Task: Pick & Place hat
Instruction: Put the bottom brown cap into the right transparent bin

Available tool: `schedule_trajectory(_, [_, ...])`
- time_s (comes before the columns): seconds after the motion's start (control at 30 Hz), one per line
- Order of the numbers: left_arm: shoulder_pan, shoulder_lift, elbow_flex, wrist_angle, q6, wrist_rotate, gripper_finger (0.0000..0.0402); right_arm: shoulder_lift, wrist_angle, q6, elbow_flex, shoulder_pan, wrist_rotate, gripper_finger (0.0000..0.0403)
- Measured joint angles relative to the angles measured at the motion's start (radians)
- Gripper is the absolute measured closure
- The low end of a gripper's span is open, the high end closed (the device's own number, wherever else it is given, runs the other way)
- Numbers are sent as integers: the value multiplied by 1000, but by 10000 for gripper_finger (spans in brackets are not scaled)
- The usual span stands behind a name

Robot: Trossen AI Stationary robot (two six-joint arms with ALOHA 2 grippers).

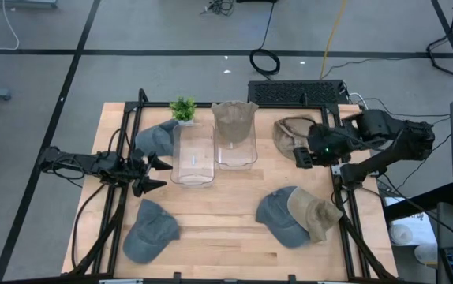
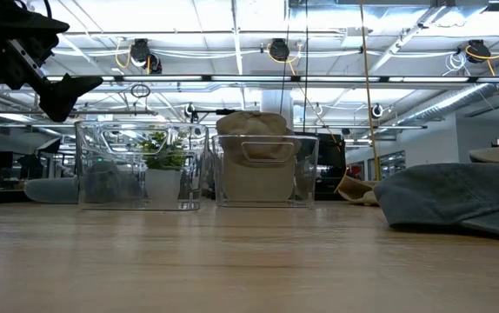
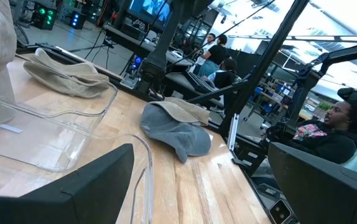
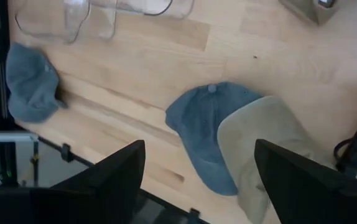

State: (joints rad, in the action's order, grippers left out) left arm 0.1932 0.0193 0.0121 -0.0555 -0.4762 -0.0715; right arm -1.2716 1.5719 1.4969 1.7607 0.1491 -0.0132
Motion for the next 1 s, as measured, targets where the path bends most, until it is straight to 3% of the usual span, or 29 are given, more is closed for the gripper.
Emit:
schedule_trajectory(0.3, [0, 0, 0, 0, 0, 0, 20, -27, -3, 277, -8, 233, -91, 112])
schedule_trajectory(0.7, [0, 0, 0, 0, 0, 0, 20, -32, 0, 626, -114, 512, -63, 112])
schedule_trajectory(1.0, [0, 0, 0, 0, 0, 0, 20, -32, -4, 763, -215, 657, -63, 112])
